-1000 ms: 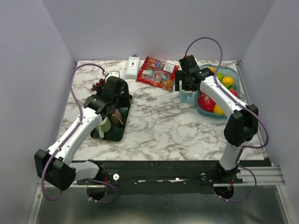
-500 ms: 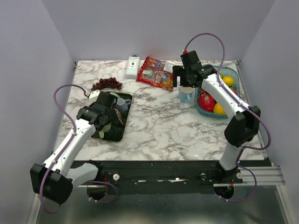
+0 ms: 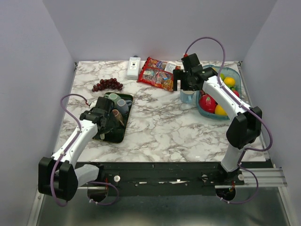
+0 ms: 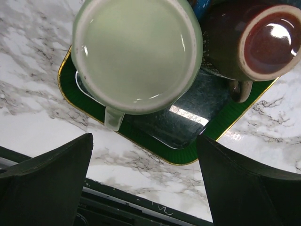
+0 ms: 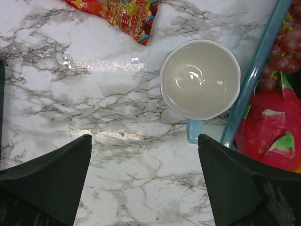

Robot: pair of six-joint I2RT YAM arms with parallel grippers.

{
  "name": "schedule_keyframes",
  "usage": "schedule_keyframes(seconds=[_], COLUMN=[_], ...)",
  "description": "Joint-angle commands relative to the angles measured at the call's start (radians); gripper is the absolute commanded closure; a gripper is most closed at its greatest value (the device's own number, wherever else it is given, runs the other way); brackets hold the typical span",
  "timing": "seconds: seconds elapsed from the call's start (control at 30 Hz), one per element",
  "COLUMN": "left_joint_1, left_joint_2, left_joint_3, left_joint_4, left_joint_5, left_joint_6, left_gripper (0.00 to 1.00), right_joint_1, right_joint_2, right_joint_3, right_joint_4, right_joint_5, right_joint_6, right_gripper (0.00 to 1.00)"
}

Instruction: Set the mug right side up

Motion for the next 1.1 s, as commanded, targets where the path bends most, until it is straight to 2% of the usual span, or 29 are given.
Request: schedule_keyframes(seconds=[0.0,0.1,0.37,0.6,1.07], left_joint_1=[0.019,0.022,0.025,0.025,0.025], left_joint_2=[0.049,0.056,0.036,0.0,-0.017], left_joint_3=[-0.009,-0.012,-0.05,-0.096,-0.117], left_joint_4=[0.077,0.094,0.131,0.16,0.21], left_joint_5=[0.022,0.026,0.058,0.101,0.027], left_joint_6=[0.065,0.083,0.101,0.072,0.066], left_gripper=[0.01,0.05,0.38,0.54,0.54], right_joint_1=[-0.004,-0.004,-0.004,-0.004,-0.004], right_joint_2=[-0.044,-0.06,-0.084,-0.084,-0.08], right_joint_3=[-0.032,-0.05,-0.097,-0.098,-0.101], right_joint_4=[0.009,0.011,0.017,0.018,0.012], right_joint_5=[-0.022,-0.015,-0.01,-0.018,-0.019], right_joint_6=[0.023,0.029,0.044,0.043,0.036], right_gripper=[0.01,0.01,0.02,0.03,0.04])
